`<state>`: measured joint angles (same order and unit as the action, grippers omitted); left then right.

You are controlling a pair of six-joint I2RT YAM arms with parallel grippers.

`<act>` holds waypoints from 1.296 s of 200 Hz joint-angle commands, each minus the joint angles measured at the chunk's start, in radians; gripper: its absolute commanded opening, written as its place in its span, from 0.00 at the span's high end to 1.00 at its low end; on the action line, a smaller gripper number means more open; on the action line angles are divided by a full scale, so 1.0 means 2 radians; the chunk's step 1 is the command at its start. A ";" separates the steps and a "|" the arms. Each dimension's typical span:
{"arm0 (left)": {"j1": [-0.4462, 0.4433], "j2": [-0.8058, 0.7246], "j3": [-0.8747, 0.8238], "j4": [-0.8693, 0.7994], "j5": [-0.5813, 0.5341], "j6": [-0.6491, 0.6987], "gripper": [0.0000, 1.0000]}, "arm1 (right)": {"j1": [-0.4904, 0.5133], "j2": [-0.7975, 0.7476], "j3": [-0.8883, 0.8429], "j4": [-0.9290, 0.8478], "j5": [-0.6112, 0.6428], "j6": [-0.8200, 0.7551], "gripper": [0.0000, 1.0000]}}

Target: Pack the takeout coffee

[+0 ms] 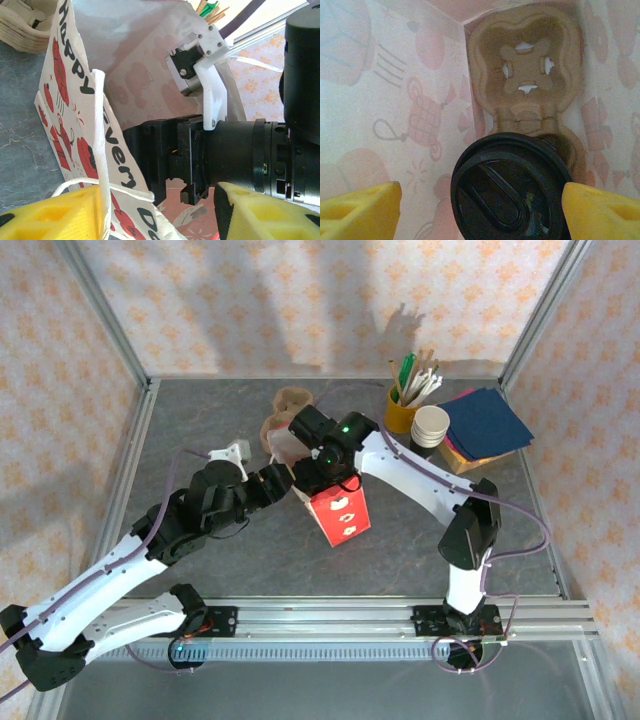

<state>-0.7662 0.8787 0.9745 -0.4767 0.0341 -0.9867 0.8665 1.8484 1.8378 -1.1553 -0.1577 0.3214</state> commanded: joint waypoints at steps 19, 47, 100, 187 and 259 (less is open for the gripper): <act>-0.003 -0.006 0.008 -0.012 -0.017 0.012 0.40 | -0.007 -0.021 -0.015 0.011 0.002 -0.009 0.17; -0.003 -0.005 0.005 -0.011 -0.017 0.012 0.40 | -0.009 -0.024 -0.020 0.012 0.004 -0.012 0.17; -0.003 -0.003 0.007 -0.010 -0.018 0.013 0.40 | -0.011 -0.030 -0.027 0.015 -0.001 -0.013 0.17; -0.003 -0.002 0.007 -0.013 -0.021 0.015 0.40 | -0.011 -0.032 -0.006 -0.004 0.017 -0.016 0.17; -0.003 -0.003 0.007 -0.013 -0.023 0.016 0.40 | -0.011 -0.047 0.001 0.003 0.007 -0.018 0.17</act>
<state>-0.7662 0.8787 0.9745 -0.4831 0.0166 -0.9699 0.8490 1.8034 1.7973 -1.1355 -0.1547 0.2943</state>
